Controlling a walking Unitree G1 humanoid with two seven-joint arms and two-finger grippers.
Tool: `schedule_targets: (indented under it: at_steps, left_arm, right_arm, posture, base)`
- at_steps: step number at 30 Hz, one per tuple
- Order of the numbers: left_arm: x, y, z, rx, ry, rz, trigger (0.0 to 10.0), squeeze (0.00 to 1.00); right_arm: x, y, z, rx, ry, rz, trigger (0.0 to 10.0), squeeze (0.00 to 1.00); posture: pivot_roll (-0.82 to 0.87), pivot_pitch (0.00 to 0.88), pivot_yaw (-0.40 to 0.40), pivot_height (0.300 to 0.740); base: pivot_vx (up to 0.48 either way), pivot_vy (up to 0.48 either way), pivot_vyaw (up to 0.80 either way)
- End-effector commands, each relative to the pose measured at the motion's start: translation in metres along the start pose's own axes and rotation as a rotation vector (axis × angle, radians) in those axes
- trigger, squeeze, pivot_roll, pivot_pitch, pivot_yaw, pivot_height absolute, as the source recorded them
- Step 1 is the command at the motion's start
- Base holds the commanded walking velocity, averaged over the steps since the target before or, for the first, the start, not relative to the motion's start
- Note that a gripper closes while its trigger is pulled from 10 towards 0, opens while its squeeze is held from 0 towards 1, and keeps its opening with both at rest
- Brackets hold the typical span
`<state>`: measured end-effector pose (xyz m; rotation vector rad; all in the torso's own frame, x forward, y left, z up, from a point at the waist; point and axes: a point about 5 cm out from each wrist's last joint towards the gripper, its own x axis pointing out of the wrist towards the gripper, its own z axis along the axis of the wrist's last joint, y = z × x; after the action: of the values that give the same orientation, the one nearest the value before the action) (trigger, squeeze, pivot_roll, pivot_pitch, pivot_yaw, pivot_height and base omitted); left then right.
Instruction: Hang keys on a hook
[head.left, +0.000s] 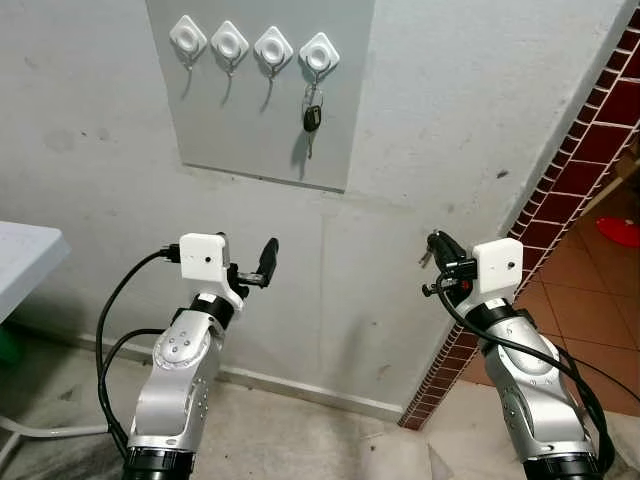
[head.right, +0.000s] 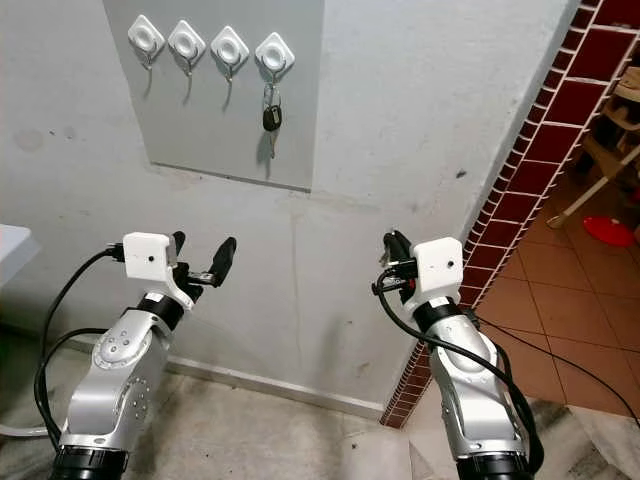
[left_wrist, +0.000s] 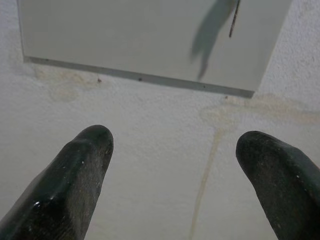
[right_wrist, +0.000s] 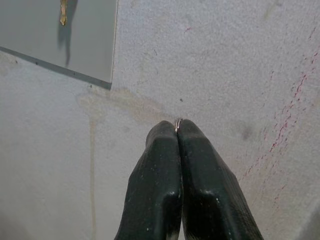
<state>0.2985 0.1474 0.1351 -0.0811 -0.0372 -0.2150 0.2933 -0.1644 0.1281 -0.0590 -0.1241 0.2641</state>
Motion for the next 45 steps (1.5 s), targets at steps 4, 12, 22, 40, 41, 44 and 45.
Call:
schedule_targets:
  at_steps: [4, 12, 22, 40, 41, 44, 45]
  left_arm:
    - [0.0045, 0.0056, 0.0027, 0.005, 0.002, 0.010, 10.0, 0.00]
    - [0.0054, 0.0096, 0.0046, 0.007, -0.002, 0.021, 10.0, 0.00]
    - [0.0054, 0.0107, 0.0042, 0.008, -0.003, 0.027, 10.0, 0.00]
    - [0.0054, 0.0102, 0.0036, 0.005, -0.001, 0.027, 10.0, 0.00]
    - [0.0054, 0.0102, 0.0037, 0.005, -0.002, 0.026, 10.0, 0.00]
    - [0.0055, 0.0101, 0.0039, 0.005, -0.003, 0.028, 10.0, 0.00]
    - [0.0053, 0.0098, 0.0035, 0.006, -0.003, 0.027, 10.0, 0.00]
  right_arm:
    - [0.0028, -0.0031, 0.0046, -0.007, -0.023, -0.008, 10.0, 0.00]
    - [0.0027, -0.0018, 0.0042, -0.003, -0.025, -0.005, 10.0, 0.00]
    - [0.0029, 0.0002, 0.0038, 0.002, -0.025, 0.000, 10.0, 0.00]
    - [0.0029, 0.0032, 0.0029, 0.011, -0.025, 0.006, 10.0, 0.00]
    - [0.0031, 0.0038, 0.0029, 0.012, -0.025, 0.008, 10.0, 0.00]
    - [0.0033, 0.0044, 0.0029, 0.013, -0.025, 0.010, 10.0, 0.00]
    - [0.0031, 0.0048, 0.0025, 0.013, -0.025, 0.012, 10.0, 0.00]
  posture:
    - [-0.03, 0.000, -0.060, 0.740]
    - [-0.03, 0.000, -0.062, 0.740]
    - [-0.03, 0.000, -0.065, 0.740]
    - [-0.03, 0.000, -0.067, 0.740]
    - [-0.03, 0.000, -0.067, 0.740]
    - [-0.03, 0.000, -0.067, 0.740]
    - [-0.02, 0.000, -0.069, 0.740]
  base:
    - [0.000, 0.208, 0.00]
    - [0.000, 0.293, 0.00]
    - [0.000, 0.316, 0.00]
    - [0.000, 0.322, 0.00]
    - [0.000, 0.352, 0.00]
    - [0.000, 0.359, 0.00]
    - [0.000, 0.364, 0.00]
